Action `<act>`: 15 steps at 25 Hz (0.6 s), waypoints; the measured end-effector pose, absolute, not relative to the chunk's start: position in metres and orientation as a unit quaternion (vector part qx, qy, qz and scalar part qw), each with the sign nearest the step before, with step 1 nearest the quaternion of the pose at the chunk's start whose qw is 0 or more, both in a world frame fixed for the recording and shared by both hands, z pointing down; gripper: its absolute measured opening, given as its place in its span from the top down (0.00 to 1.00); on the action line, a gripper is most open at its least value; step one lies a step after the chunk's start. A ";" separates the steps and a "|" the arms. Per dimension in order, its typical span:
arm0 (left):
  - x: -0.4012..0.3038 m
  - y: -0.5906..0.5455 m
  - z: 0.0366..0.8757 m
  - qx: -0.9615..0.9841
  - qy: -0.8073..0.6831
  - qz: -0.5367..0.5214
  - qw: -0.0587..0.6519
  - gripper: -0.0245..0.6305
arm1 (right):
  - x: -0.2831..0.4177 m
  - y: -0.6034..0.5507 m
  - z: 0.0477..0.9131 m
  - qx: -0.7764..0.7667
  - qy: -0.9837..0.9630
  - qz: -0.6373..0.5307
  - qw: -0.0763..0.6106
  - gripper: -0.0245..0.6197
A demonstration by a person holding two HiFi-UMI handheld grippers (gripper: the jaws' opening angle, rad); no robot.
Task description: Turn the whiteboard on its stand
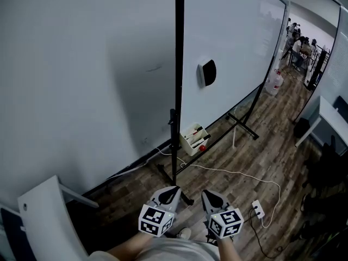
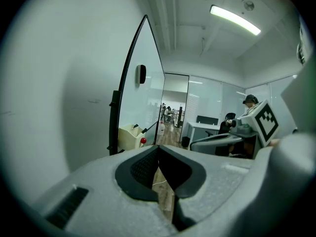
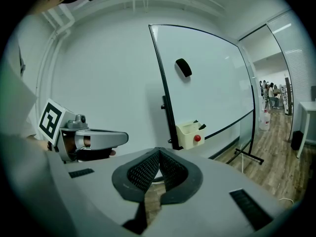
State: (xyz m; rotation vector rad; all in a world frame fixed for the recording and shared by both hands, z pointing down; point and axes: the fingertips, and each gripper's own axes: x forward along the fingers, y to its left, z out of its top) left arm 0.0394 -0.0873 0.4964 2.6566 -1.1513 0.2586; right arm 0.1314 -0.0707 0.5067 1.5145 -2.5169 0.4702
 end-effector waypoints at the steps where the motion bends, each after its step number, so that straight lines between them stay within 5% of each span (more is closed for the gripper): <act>1: 0.041 -0.089 0.497 0.907 -0.395 0.089 0.116 0.95 | 0.135 -0.073 0.509 0.506 -0.843 0.159 0.084 0.97; 15: 0.031 -0.113 0.496 0.911 -0.382 0.098 0.123 0.95 | 0.118 -0.095 0.502 0.507 -0.842 0.166 0.082 0.97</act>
